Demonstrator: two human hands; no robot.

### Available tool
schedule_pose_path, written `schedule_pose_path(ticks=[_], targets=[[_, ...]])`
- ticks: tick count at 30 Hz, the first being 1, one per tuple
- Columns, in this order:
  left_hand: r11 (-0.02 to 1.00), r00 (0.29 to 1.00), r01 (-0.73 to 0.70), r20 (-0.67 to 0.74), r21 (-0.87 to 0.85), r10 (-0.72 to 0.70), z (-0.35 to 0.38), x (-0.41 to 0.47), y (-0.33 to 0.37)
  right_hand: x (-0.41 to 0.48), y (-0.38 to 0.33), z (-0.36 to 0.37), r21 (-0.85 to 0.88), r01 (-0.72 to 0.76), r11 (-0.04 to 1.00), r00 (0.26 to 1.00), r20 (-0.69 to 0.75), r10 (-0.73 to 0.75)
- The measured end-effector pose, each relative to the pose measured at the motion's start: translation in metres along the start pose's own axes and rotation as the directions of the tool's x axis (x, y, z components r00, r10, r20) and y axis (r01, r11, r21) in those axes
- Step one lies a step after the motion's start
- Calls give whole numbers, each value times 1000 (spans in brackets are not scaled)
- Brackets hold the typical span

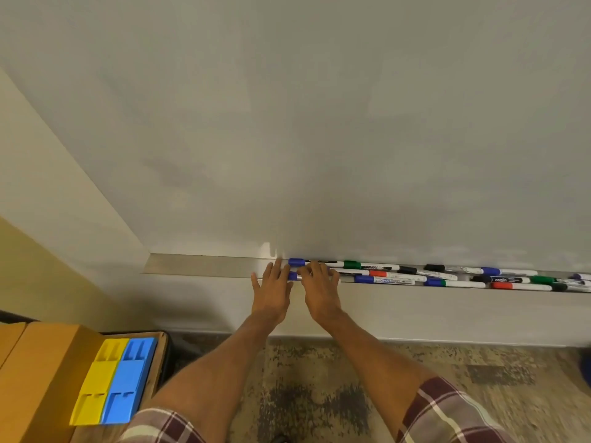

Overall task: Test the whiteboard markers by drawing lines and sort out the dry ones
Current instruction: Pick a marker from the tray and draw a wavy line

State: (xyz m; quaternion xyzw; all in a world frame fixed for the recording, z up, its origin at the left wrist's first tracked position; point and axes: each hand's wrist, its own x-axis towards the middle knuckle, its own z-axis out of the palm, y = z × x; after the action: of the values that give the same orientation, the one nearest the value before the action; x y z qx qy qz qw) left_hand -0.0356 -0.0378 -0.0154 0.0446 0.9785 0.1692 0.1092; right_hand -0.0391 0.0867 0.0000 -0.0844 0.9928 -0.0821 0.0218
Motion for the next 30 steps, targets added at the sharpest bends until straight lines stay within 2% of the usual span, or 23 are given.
schedule_pose_path(ticks=[7,12,14,19,22,25,26,28,30], targets=[[992,986,-119,-113,43,123,-18,1,7,-6,14,-7,48,52,997,998,-21,-51],[950,929,-289,-202,121,309,-27,0,24,-6,26,-24,234,105,967,994,15,-112],[934,913,-330,-204,141,353,-29,2,30,-8,33,-34,308,126,943,989,29,-142],[875,878,-411,-149,255,455,-41,4,48,-15,54,-56,310,152,938,985,34,-170],[863,867,-420,-158,280,473,-48,2,66,-21,68,-70,261,152,953,988,-18,-152],[876,865,-420,-188,237,465,-53,3,83,-27,88,-82,47,156,987,978,-150,-148],[877,868,-417,-181,238,462,-54,3,90,-30,95,-87,25,151,988,975,-167,-145],[880,878,-390,-177,271,444,-58,3,106,-35,107,-94,85,143,986,978,-162,-128],[909,901,-328,-205,256,383,-62,2,122,-39,118,-101,214,105,971,987,-140,-76]])
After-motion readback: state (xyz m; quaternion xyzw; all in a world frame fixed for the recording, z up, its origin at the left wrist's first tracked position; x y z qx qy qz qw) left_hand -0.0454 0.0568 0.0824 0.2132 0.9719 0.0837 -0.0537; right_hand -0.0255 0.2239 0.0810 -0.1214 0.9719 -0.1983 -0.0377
